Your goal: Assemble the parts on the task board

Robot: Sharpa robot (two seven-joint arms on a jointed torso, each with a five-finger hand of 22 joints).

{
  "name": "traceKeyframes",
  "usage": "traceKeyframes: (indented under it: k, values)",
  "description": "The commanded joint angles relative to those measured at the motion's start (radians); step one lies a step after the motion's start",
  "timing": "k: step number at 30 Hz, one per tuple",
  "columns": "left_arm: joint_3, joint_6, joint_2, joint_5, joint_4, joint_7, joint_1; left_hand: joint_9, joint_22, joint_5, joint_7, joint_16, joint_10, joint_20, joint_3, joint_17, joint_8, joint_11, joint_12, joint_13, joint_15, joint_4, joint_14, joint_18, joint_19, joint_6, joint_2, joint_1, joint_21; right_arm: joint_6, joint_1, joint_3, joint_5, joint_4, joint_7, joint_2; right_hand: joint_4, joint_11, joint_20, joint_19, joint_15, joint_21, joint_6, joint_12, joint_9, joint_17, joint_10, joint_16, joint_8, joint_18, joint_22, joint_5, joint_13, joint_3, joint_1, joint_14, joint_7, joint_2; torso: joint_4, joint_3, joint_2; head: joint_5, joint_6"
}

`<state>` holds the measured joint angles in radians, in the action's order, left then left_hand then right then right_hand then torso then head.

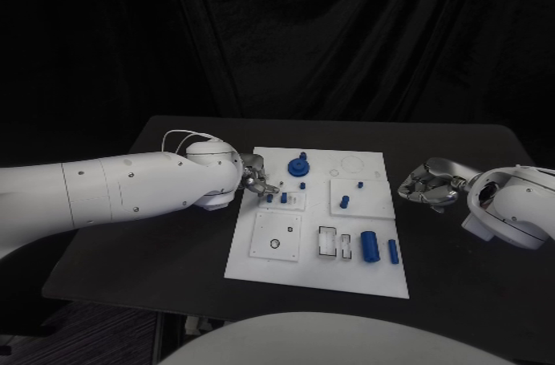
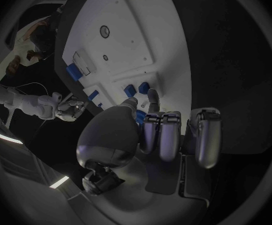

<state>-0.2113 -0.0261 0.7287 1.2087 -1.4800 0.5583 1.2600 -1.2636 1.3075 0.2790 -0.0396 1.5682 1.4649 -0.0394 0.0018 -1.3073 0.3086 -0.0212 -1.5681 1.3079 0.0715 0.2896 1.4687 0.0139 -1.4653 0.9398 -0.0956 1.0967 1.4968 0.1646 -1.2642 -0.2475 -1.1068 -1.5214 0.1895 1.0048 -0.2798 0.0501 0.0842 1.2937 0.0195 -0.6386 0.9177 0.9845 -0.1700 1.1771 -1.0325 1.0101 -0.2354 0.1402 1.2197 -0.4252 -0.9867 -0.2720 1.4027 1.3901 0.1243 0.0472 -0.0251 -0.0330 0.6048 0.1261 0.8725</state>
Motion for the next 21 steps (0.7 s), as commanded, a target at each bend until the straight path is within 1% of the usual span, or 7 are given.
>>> traceKeyframes:
  k: [1, 2, 6, 10, 12, 17, 21]
  values:
    - [0.001, -0.015, -0.004, 0.005, 0.002, -0.001, -0.001, 0.003, 0.237, 0.013, -0.005, 0.003, 0.106, 0.002, -0.005, -0.263, -0.007, -0.003, -0.003, 0.263, 0.003, -0.003, 0.102, 0.006, -0.067, -0.005, -0.009, 0.002, -0.007, -0.008, 0.003, 0.001, -0.005, -0.002, 0.013, 0.002, -0.001, -0.002, 0.001, -0.004, 0.0, 0.006, -0.005, -0.005, 0.002, -0.001, 0.008, -0.006, 0.001, 0.017, -0.001, -0.005, 0.001, -0.006, 0.007, -0.005, 0.003, 0.003, 0.0004, 0.0011, 0.001, 0.002, 0.0]
    - [0.001, -0.015, -0.004, 0.005, 0.002, -0.001, -0.001, 0.004, 0.237, 0.024, -0.005, 0.003, 0.106, 0.002, -0.004, -0.263, -0.01, -0.002, -0.003, 0.263, 0.003, -0.003, 0.102, 0.006, -0.067, -0.004, -0.009, 0.006, -0.007, -0.008, 0.003, 0.001, -0.005, -0.002, 0.013, 0.002, -0.001, -0.002, 0.001, -0.004, 0.0, 0.006, -0.005, -0.005, 0.002, -0.001, 0.008, -0.006, 0.001, 0.017, -0.001, -0.005, 0.001, -0.006, 0.007, -0.005, 0.003, 0.003, 0.001, 0.0014, 0.001, 0.002, 0.0]
    - [0.001, -0.024, -0.007, 0.005, 0.004, 0.0, -0.002, 0.007, 0.237, 0.046, -0.004, 0.003, 0.106, 0.001, -0.001, -0.263, -0.017, -0.003, -0.003, 0.263, 0.003, -0.005, 0.102, 0.006, -0.067, -0.002, -0.009, 0.016, -0.007, -0.011, 0.003, 0.001, -0.005, -0.002, 0.013, 0.001, -0.001, -0.002, 0.001, -0.004, 0.0, 0.006, -0.005, -0.005, 0.002, -0.001, 0.008, -0.006, 0.001, 0.017, -0.001, -0.005, 0.001, -0.006, 0.007, -0.005, 0.003, 0.003, 0.0019, 0.0026, 0.001, 0.004, 0.0]
    - [0.001, -0.033, -0.009, 0.005, 0.006, 0.002, -0.003, 0.009, 0.237, 0.066, -0.004, 0.003, 0.106, 0.001, 0.003, -0.263, -0.022, -0.003, -0.003, 0.263, 0.003, -0.006, 0.102, 0.006, -0.067, -0.001, -0.009, 0.025, -0.008, -0.013, 0.003, 0.001, -0.005, -0.002, 0.012, 0.0, -0.001, -0.002, 0.001, -0.005, 0.0, 0.009, -0.004, -0.007, 0.002, -0.003, 0.01, -0.008, 0.001, 0.018, -0.001, -0.005, 0.003, -0.006, 0.008, -0.006, 0.003, 0.003, 0.0012, 0.0021, 0.0, 0.004, 0.0]
    - [0.001, -0.037, -0.01, 0.005, 0.007, 0.003, -0.003, 0.009, 0.237, 0.066, -0.004, 0.003, 0.106, 0.001, 0.003, -0.263, -0.022, -0.003, -0.003, 0.263, 0.003, -0.006, 0.102, 0.006, -0.067, -0.001, -0.009, 0.025, -0.008, -0.013, 0.003, 0.001, -0.005, -0.002, 0.012, 0.001, -0.001, -0.002, 0.001, -0.005, 0.0, 0.009, -0.004, -0.007, 0.002, -0.003, 0.01, -0.008, 0.001, 0.018, -0.001, -0.005, 0.003, -0.006, 0.008, -0.006, 0.003, 0.003, 0.0012, 0.0021, 0.0, 0.004, 0.0]
    - [0.001, -0.044, -0.01, 0.005, 0.005, 0.005, -0.004, 0.009, 0.236, 0.068, -0.004, 0.003, 0.106, 0.002, 0.004, -0.263, -0.022, -0.003, -0.003, 0.263, 0.003, -0.007, 0.102, 0.007, -0.066, -0.001, -0.009, 0.026, -0.009, -0.011, 0.003, 0.001, -0.005, -0.003, 0.01, 0.001, -0.001, -0.002, 0.001, -0.005, 0.0, 0.009, -0.004, -0.007, 0.002, -0.003, 0.01, -0.008, 0.001, 0.018, -0.001, -0.005, 0.003, -0.006, 0.008, -0.006, 0.003, 0.003, 0.0004, 0.0004, 0.0, 0.002, 0.0]
    - [0.001, -0.052, -0.012, 0.005, 0.008, 0.007, -0.005, 0.009, 0.236, 0.069, -0.004, 0.003, 0.106, 0.002, 0.004, -0.263, -0.023, -0.003, -0.003, 0.263, 0.003, -0.007, 0.102, 0.007, -0.066, -0.001, -0.008, 0.026, -0.01, -0.009, 0.003, 0.001, -0.005, -0.003, 0.009, 0.002, -0.001, -0.002, 0.001, -0.005, 0.0, 0.009, -0.004, -0.007, 0.002, -0.003, 0.01, -0.008, 0.001, 0.018, -0.001, -0.005, 0.003, -0.006, 0.008, -0.006, 0.003, 0.003, 0.0002, 0.0007, 0.0, 0.002, 0.0]
